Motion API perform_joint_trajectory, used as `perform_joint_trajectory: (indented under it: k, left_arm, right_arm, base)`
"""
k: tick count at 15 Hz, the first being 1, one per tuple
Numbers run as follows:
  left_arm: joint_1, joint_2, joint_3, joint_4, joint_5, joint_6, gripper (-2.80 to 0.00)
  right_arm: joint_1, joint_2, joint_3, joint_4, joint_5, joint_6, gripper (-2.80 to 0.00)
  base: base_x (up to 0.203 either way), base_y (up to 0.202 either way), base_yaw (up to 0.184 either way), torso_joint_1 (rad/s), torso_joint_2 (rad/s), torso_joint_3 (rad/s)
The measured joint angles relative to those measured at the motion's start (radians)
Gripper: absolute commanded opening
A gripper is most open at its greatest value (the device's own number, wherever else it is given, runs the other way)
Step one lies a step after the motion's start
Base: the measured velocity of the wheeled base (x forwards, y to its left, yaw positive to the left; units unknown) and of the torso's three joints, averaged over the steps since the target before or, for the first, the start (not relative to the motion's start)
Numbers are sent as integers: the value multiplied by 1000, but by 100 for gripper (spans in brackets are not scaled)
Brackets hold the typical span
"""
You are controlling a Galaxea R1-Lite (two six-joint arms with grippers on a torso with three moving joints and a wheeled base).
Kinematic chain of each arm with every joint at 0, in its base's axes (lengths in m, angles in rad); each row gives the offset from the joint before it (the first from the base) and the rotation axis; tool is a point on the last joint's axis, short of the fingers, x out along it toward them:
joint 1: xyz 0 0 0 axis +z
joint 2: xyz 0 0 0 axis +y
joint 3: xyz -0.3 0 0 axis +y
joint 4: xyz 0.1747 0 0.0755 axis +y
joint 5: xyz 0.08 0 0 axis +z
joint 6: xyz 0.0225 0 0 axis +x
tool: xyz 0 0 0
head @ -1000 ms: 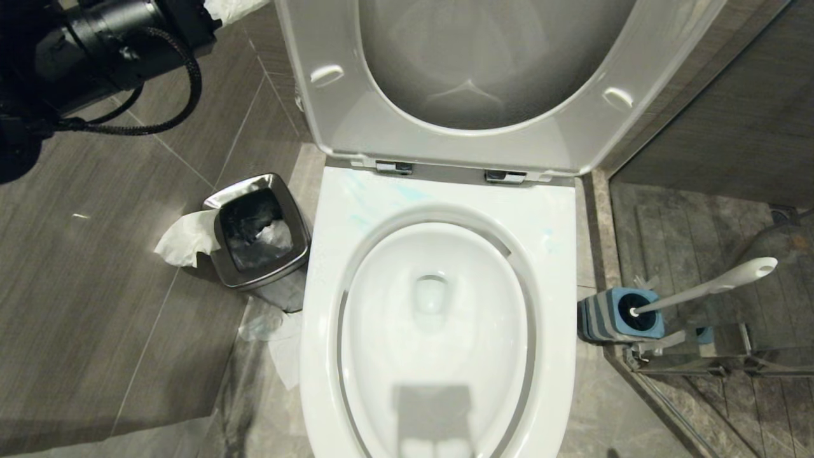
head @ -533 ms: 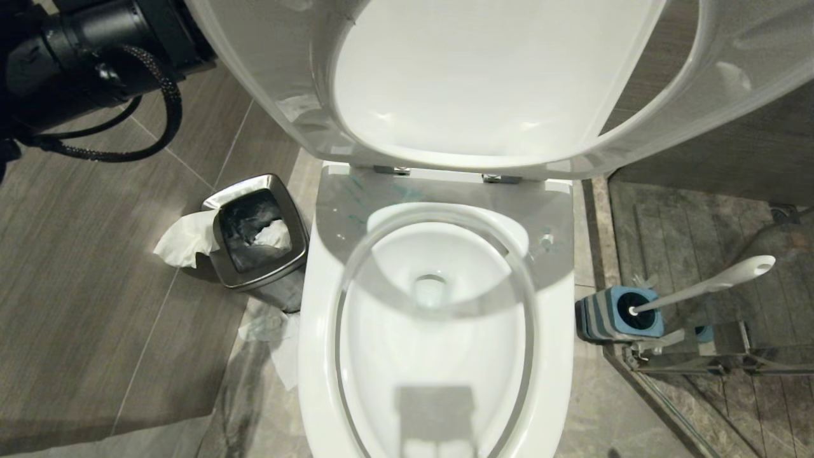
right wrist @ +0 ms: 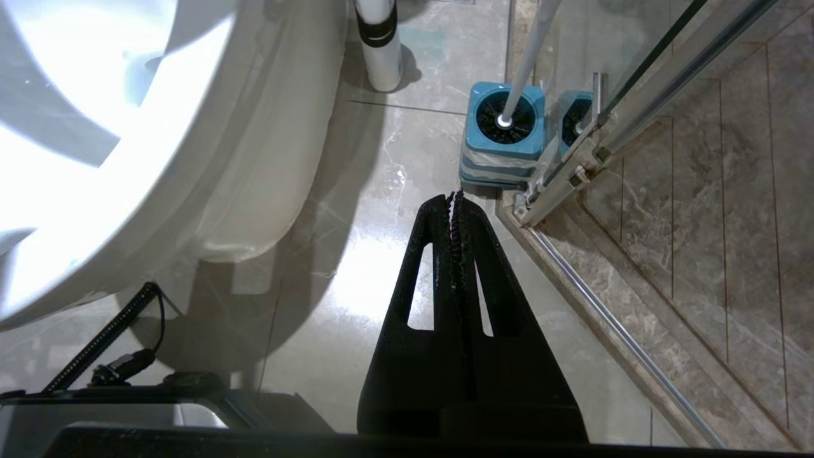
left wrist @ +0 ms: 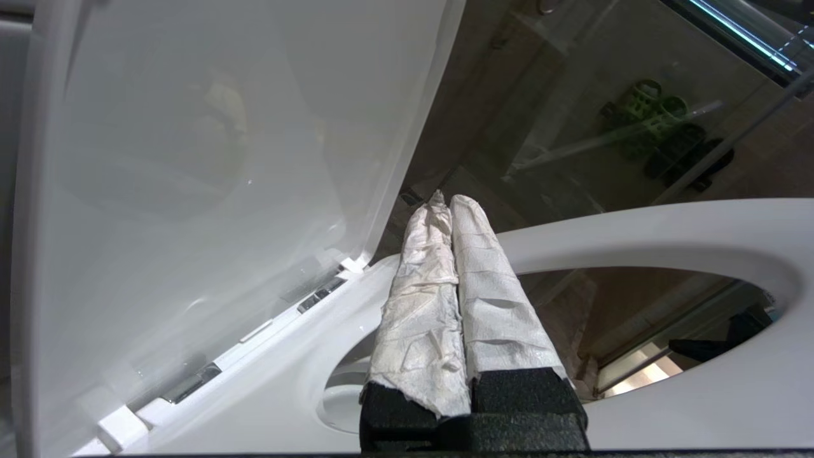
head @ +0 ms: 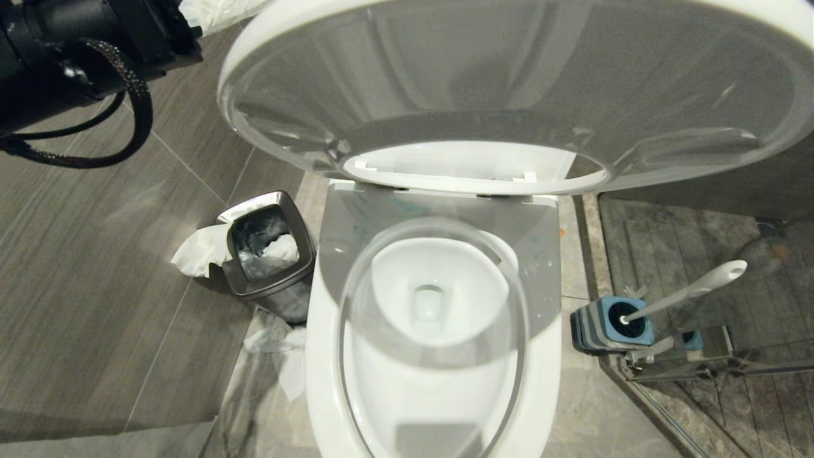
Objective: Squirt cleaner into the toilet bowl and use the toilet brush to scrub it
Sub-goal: Close the toilet lid
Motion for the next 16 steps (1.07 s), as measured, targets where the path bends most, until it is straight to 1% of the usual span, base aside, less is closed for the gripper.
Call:
perform_joint_trajectory:
  k: [5,9,12,15,16]
  left_arm:
    - [11,-56,41,-1,4,-1,-280]
    - [18,-46,24,0,9,-1,-280]
    - [34,15,-66,-1,16,6,-280]
    - [58,99,-209,0,24,6,-280]
    - [69,122,-240,2,24,4,-280]
  right_arm:
    - [0,0,0,0,0,0,-280]
    - [0,0,0,0,0,0,-280]
    - [0,0,0,0,0,0,-280]
    - [0,0,0,0,0,0,-280]
    - [0,0,0,0,0,0,-280]
  base:
    - [0,0,0,1,0,9]
    - [0,0,0,0,0,0]
    - [0,0,0,0,0,0]
    - [0,0,0,0,0,0]
    - [0,0,0,0,0,0]
